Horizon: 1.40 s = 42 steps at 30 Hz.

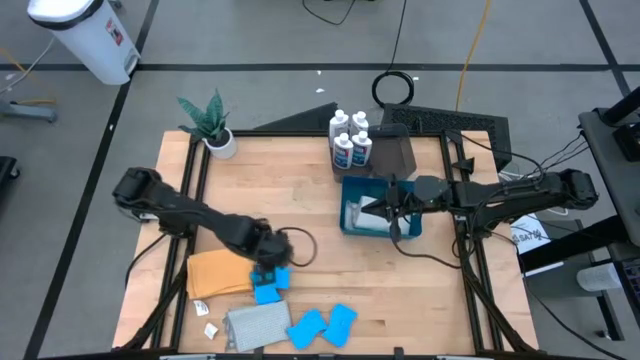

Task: Pick & Place Kitchen Items
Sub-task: Put the yellow napkin into the blue bin

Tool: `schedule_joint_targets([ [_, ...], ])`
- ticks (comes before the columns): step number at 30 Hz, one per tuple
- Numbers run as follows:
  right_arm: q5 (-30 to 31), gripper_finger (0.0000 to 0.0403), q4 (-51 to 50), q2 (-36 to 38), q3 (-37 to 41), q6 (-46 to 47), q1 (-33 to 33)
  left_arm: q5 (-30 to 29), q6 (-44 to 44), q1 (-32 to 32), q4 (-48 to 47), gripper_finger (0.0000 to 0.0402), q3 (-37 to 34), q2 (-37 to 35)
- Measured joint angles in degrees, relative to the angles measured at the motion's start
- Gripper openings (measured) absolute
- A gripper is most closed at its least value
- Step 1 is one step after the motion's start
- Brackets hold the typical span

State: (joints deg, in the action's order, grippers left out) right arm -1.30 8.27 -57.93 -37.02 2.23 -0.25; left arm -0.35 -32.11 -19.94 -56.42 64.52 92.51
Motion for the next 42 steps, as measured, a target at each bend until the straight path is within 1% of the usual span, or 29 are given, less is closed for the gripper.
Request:
schedule_joint_targets([
  [3, 0.00, 0.0001, 0.53, 0.04, 0.88, -0.14, 0.00, -0.20, -7.27, -2.75, -5.71, 0.0225, -2.35, -2.96],
  [5, 0.00, 0.0001, 0.55, -0.04, 1.43, -0.41, 0.00, 0.04, -11.57, -4.58, -6.40, 0.0198, -4.67, -4.12],
  [9, 0.17, 0.0001, 1.49, 0.00, 2.29, -0.55, -0.13, 1.70, -20.43, -7.57, -6.22, 0.0107, -10.90, -5.05],
  [12, 0.16, 0.0001, 3.94, 0.00, 2.91, -0.57, -0.13, 6.60, -26.47, -8.34, -4.48, 0.0033, -15.87, -5.05],
  [13, 0.10, 0.0001, 4.88, 0.00, 3.10, -0.57, -0.13, 8.26, -28.00, -8.38, -3.30, 0.0017, -17.55, -5.05],
  [14, 0.09, 0.0001, 5.84, 0.00, 3.25, -0.58, -0.13, 9.69, -29.33, -8.36, -1.61, 0.0010, -19.13, -5.05],
  [16, 0.06, 0.0001, 7.47, 0.00, 3.56, -0.58, -0.13, 11.32, -30.82, -8.32, 2.55, 0.0016, -21.96, -5.15],
  [19, 0.06, 0.0002, 8.44, 0.00, 3.79, -0.58, -0.13, 11.00, -31.39, -8.03, 8.05, 0.0029, -25.13, -5.56],
  [21, 0.06, 0.0001, 8.49, 0.00, 3.81, -0.62, -0.13, 10.54, -30.89, -7.39, 9.41, 0.0033, -25.69, -5.61],
  [24, 0.04, 0.0001, 8.44, 0.00, 3.81, -1.38, -0.13, 7.39, -29.25, -5.61, 9.38, 0.0034, -25.23, -5.47],
  [27, 0.04, 0.0001, 8.46, 0.00, 3.83, -1.41, -0.13, 1.74, -26.92, -2.33, 12.10, 0.0034, -24.92, -5.48],
  [29, 0.04, 0.0001, 8.44, 0.00, 3.83, -1.41, -0.13, -0.55, -24.59, -0.30, 13.23, 0.0035, -24.91, -5.48],
  [31, 0.04, 0.0002, 8.41, 0.00, 3.83, -1.41, -0.13, -4.47, -22.01, 2.18, 16.19, 0.0035, -24.96, -5.43],
  [33, 0.04, 0.0002, 8.44, 0.00, 3.83, -1.41, -0.13, -8.58, -19.29, 4.57, 20.70, 0.0035, -25.16, -5.19],
  [36, 0.02, 0.0001, 8.42, 0.00, 3.83, -1.42, -0.13, -11.48, -13.85, 8.01, 28.75, 0.0035, -25.55, -4.96],
  [39, 0.04, 0.0002, 8.41, 0.00, 3.83, -1.41, -0.13, -12.17, -7.10, 11.35, 36.80, 0.0035, -25.60, -4.72],
  [42, 0.02, 0.0001, 8.39, 0.00, 3.83, -1.43, -0.13, -11.50, -2.91, 13.99, 37.93, 0.0035, -24.30, -5.32],
])
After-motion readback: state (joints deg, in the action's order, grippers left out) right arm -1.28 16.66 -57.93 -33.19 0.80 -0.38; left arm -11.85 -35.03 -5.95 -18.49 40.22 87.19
